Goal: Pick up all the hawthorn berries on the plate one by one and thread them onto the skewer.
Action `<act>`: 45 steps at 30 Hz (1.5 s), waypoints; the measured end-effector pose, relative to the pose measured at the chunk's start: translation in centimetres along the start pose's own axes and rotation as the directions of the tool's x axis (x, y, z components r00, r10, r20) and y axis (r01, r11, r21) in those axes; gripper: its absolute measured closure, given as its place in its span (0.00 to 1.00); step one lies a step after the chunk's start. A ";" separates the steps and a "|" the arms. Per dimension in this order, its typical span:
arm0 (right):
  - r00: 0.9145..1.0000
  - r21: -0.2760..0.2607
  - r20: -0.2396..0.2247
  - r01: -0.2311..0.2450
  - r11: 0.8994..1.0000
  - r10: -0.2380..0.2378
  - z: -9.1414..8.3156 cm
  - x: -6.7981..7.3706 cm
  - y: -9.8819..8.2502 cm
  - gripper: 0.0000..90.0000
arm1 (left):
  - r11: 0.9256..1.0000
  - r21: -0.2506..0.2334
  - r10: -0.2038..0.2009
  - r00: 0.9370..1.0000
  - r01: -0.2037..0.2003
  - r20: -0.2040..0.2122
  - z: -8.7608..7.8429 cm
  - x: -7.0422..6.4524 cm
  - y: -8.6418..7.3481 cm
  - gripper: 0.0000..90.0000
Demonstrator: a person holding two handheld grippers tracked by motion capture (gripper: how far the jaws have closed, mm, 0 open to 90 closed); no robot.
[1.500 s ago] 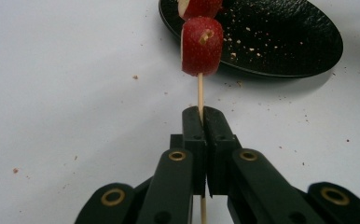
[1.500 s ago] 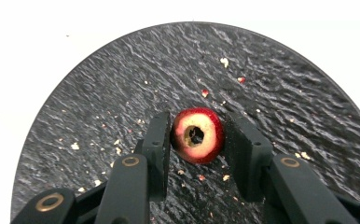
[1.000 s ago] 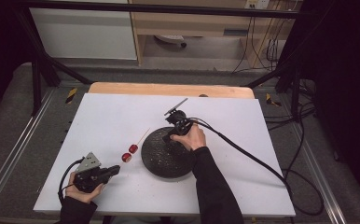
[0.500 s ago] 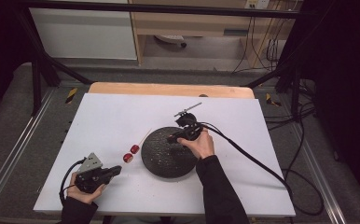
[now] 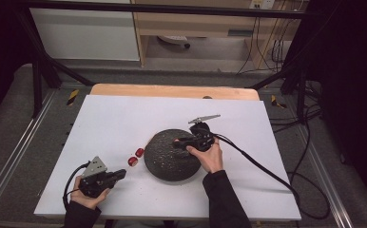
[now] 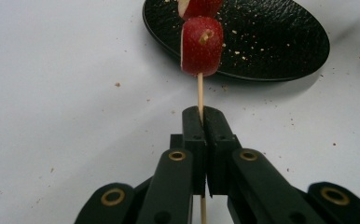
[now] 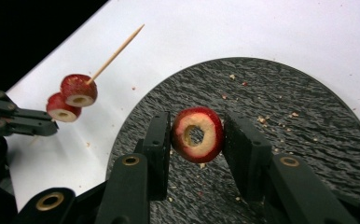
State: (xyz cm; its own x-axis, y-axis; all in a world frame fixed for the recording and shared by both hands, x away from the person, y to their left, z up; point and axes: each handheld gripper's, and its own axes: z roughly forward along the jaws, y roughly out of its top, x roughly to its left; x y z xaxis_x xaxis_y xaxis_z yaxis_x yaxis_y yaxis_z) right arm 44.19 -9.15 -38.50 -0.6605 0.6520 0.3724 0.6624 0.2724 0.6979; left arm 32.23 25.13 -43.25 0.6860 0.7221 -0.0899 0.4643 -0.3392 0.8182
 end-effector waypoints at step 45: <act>0.945 -0.549 -0.198 -0.327 0.769 0.260 -2.9 -1.4 -4.1 0.70 | 0.999 -0.027 0.027 0.999 -0.026 0.035 2.3 -3.7 1.8 0.98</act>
State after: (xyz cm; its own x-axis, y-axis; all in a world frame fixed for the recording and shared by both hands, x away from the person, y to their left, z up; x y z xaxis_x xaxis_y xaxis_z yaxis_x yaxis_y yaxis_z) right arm 41.32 -13.20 -40.13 -0.5215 0.5471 0.6548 0.5313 -0.3922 0.7509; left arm 31.80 20.42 -42.78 0.7171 0.6914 -0.0876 0.4310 -0.3411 0.8354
